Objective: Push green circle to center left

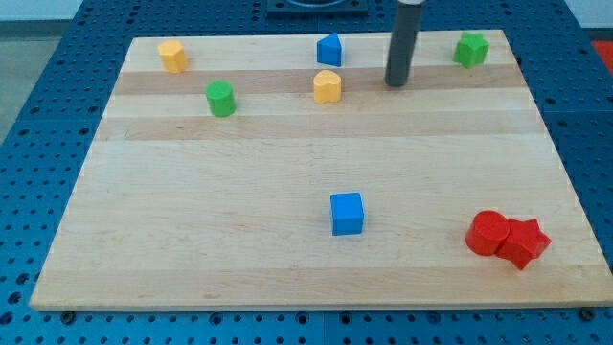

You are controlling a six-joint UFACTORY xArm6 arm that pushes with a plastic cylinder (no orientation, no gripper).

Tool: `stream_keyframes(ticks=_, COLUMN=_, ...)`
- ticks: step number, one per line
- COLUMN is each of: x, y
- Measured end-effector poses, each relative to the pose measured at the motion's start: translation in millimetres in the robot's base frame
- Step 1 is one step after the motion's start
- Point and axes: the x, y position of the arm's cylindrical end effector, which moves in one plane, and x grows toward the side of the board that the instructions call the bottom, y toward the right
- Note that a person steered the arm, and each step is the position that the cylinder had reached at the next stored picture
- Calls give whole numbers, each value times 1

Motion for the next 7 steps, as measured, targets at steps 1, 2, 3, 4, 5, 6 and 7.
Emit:
stream_keyframes(ticks=1, x=0, y=-36)
stream_keyframes(ticks=2, x=0, y=-69)
stream_keyframes(ticks=3, x=0, y=-105)
stream_keyframes(ticks=4, x=0, y=-142)
stream_keyframes(ticks=5, x=9, y=-178)
stream_keyframes(ticks=6, x=17, y=-211)
stream_keyframes(ticks=7, x=17, y=-234)
